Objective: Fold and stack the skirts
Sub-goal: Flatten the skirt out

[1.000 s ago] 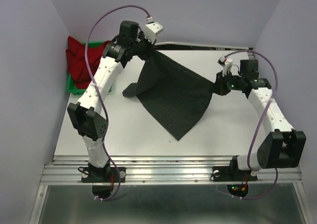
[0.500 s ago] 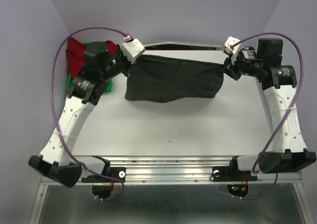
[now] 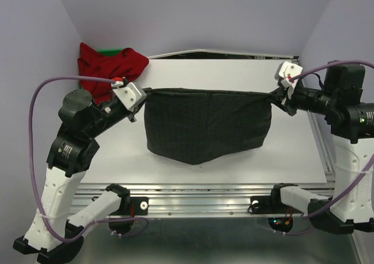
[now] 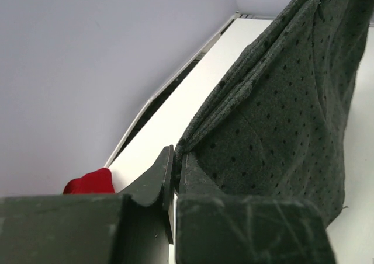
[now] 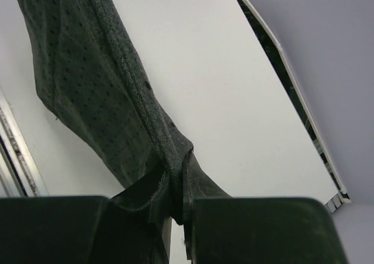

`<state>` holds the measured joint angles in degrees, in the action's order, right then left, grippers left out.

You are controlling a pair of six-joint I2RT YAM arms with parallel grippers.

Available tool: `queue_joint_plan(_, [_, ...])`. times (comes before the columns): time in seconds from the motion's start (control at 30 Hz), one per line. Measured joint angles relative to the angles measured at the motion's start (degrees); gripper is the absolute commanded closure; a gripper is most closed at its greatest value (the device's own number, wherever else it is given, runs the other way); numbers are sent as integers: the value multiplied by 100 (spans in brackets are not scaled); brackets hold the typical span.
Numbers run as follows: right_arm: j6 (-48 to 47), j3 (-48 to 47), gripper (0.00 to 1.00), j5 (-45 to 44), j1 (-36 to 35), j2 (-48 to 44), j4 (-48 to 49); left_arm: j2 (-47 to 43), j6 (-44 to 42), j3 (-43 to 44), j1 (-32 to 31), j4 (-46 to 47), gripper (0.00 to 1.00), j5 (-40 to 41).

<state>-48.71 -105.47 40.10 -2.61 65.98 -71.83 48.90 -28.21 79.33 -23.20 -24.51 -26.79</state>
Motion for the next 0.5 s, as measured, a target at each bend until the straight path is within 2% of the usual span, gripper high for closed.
queue_joint_plan(0.1, [13, 74, 99, 70, 0, -46, -190, -31, 221, -66, 0, -7, 100, -42])
queue_joint_plan(0.23, [79, 728, 99, -7, 4, 229, -133, 295, 332, -372, 4, 46, 100, 26])
queue_joint_plan(0.27, [142, 907, 98, -90, 9, 520, -96, 422, 374, -404, 7, 68, 100, 79])
queue_joint_plan(0.4, [389, 997, 96, -391, 79, 2017, 374, 1980, 514, -315, 50, 575, 100, 555])
queue_joint_plan(0.47, [509, 984, 83, -529, 116, 2588, 592, 2914, 553, -85, 83, 782, 100, 807])
queue_joint_plan(0.5, [599, 977, 71, -625, 136, 2979, 745, 3571, 595, 175, 90, 835, 86, 973])
